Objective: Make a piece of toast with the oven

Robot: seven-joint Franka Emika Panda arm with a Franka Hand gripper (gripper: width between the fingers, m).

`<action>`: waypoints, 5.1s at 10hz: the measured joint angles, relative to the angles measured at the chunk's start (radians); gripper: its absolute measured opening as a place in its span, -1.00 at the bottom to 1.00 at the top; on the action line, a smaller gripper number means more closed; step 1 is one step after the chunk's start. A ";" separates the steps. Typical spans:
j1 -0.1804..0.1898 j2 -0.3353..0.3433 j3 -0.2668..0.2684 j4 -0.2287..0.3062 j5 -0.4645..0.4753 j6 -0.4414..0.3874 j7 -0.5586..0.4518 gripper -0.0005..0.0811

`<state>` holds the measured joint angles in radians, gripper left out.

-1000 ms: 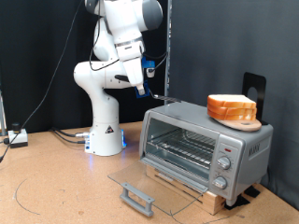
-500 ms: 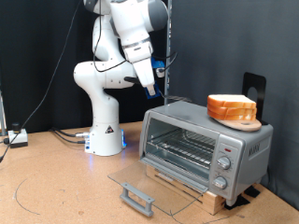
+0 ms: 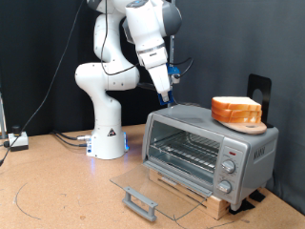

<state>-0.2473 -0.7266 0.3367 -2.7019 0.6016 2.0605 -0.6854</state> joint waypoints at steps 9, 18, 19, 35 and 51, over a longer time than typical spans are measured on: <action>-0.002 0.049 0.055 0.054 0.065 0.044 0.045 -0.02; -0.020 0.060 0.060 0.058 0.035 0.029 0.045 -0.02; -0.020 0.066 0.066 0.062 0.035 0.030 0.046 -0.02; -0.005 0.145 0.192 0.130 0.085 0.094 0.171 -0.03; -0.009 0.225 0.144 0.193 0.221 0.136 0.079 -0.03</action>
<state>-0.2565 -0.5021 0.4811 -2.5088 0.8229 2.1962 -0.6061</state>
